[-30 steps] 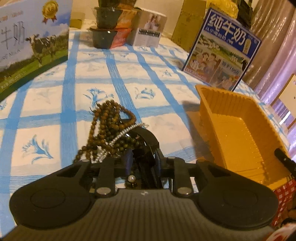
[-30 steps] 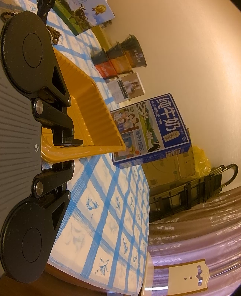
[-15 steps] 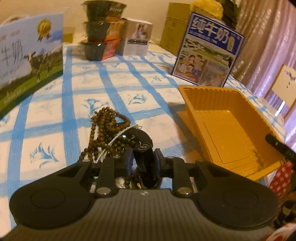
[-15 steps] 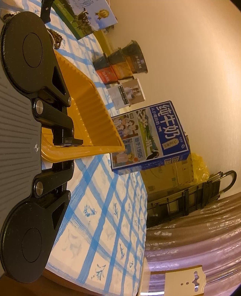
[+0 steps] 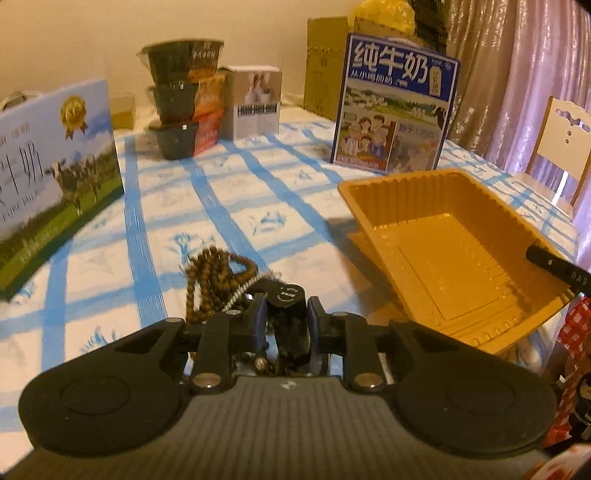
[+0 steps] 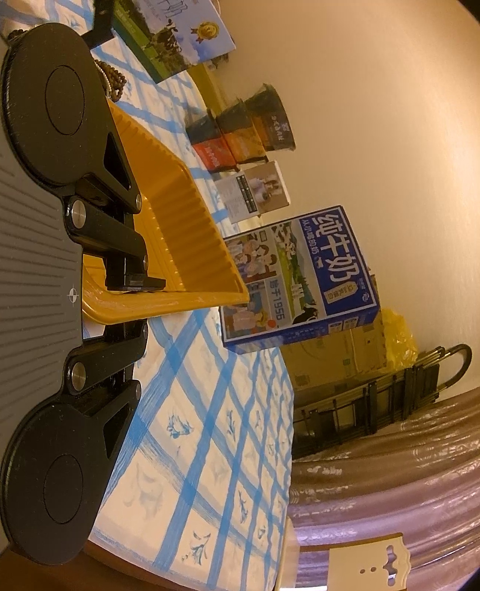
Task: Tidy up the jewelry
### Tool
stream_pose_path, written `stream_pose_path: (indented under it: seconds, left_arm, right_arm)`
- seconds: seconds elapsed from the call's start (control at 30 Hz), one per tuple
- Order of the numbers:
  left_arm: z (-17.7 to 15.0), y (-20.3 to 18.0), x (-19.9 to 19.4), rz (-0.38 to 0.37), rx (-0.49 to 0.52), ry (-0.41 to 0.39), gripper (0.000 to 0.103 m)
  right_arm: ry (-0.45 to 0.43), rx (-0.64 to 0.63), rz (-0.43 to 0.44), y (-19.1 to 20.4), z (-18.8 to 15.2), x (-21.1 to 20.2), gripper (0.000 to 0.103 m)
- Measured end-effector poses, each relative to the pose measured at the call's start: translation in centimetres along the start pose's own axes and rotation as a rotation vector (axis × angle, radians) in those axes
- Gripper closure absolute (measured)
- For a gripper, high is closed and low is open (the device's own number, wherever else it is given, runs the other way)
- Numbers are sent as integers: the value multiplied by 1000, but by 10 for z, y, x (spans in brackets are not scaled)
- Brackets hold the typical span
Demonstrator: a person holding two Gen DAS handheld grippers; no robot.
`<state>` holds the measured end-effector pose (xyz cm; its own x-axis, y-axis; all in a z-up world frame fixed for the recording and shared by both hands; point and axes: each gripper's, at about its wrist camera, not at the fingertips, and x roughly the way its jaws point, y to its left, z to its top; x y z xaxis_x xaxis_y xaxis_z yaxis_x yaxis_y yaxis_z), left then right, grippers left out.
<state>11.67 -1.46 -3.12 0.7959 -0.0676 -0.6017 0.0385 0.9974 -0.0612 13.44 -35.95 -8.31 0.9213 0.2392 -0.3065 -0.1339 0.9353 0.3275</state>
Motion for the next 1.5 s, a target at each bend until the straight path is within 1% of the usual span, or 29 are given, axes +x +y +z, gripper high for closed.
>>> stream_pose_path:
  seconds: [0.13, 0.33, 0.5, 0.6, 0.73, 0.87, 0.93, 1.03, 1.1, 1.3, 1.43, 1.5]
  left_arm:
    - [10, -5, -12, -3, 27, -50, 83]
    - [23, -19, -23, -42, 44, -96, 83]
    - [34, -36, -28, -104, 54, -131, 83]
    - [39, -52, -26, -162, 57, -132, 83]
    - [38, -78, -14, -249, 53, -103, 83]
    - [32, -102, 10, -335, 27, -20, 83]
    - [28, -110, 20, -358, 25, 21, 83]
    - [24, -114, 37, -380, -6, 85, 83]
    - [23, -112, 47, -378, -46, 126, 83]
    - [28, -98, 65, -373, -120, 167, 82]
    - [35, -91, 67, -345, -122, 146, 81]
    - [38, -85, 65, -335, -131, 135, 77]
  right_arm:
    - [-2, -5, 7, 3, 0, 0, 97]
    - [-6, -6, 15, 5, 1, 0, 97]
    - [-7, -7, 21, 6, 1, 0, 97]
    - [-7, -7, 24, 5, 1, 0, 97]
    - [-8, -9, 26, 6, 1, -1, 97]
    - [-8, -9, 26, 6, 1, 0, 97]
    - [-7, -8, 27, 6, 1, 0, 97]
    - [-7, -7, 28, 7, 1, 0, 97]
    - [-7, -7, 28, 7, 1, 0, 97]
    - [-5, -5, 26, 7, 1, -1, 97]
    - [-3, -4, 26, 8, 1, -1, 97]
    - [-1, -5, 27, 8, 1, -1, 97]
